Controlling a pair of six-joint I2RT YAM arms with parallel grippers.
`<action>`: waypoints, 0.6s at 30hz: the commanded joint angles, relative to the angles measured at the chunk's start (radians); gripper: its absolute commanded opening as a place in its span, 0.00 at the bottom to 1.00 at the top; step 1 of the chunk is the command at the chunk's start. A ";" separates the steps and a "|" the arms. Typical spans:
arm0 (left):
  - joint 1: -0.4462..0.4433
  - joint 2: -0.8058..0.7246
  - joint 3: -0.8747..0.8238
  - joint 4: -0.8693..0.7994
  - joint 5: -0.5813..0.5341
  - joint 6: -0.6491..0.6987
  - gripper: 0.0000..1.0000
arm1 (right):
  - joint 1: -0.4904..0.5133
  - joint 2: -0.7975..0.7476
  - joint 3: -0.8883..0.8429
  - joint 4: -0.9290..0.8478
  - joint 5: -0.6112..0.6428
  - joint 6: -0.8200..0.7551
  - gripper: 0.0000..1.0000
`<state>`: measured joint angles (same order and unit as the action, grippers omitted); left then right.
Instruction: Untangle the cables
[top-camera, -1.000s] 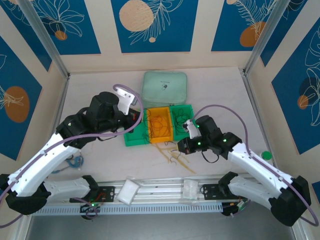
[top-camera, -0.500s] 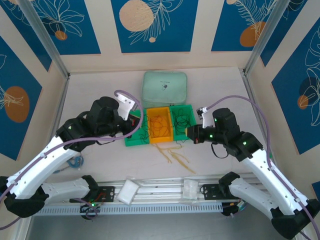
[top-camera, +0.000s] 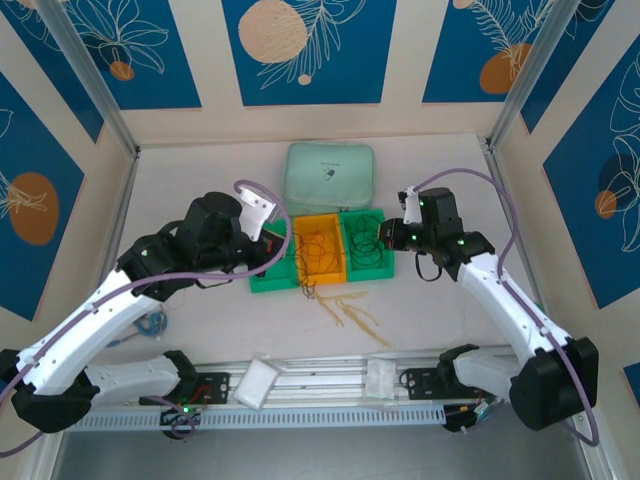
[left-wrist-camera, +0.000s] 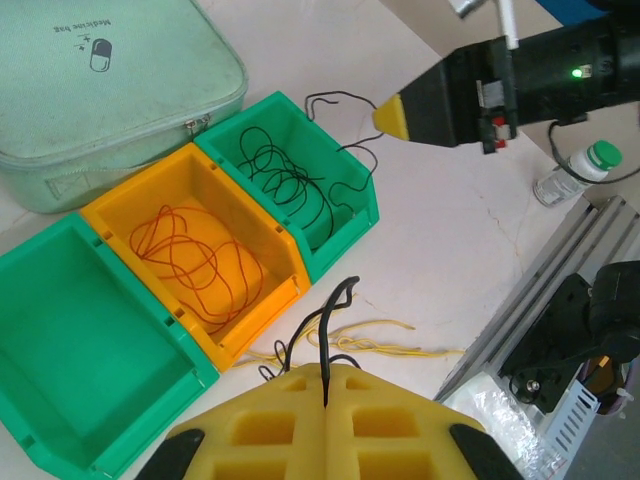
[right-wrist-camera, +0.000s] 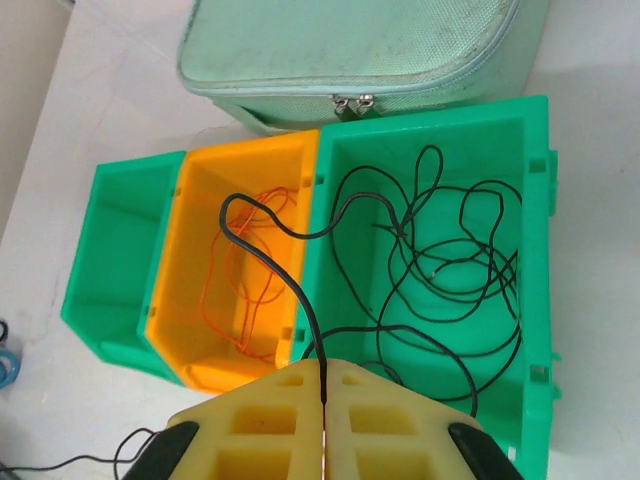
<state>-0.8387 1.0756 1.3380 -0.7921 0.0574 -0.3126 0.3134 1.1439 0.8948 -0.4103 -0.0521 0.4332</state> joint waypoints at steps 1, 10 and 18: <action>0.010 0.013 0.030 0.032 0.038 0.013 0.05 | -0.007 0.047 0.000 0.081 -0.018 -0.017 0.08; 0.010 0.082 0.070 0.069 0.093 0.020 0.05 | -0.027 0.147 -0.012 0.097 -0.024 0.002 0.18; 0.009 0.178 0.177 0.118 0.141 0.033 0.06 | -0.089 0.084 -0.046 0.068 -0.085 0.017 0.23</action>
<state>-0.8379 1.2346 1.4555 -0.7284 0.1528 -0.3050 0.2394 1.2869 0.8726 -0.3225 -0.0978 0.4389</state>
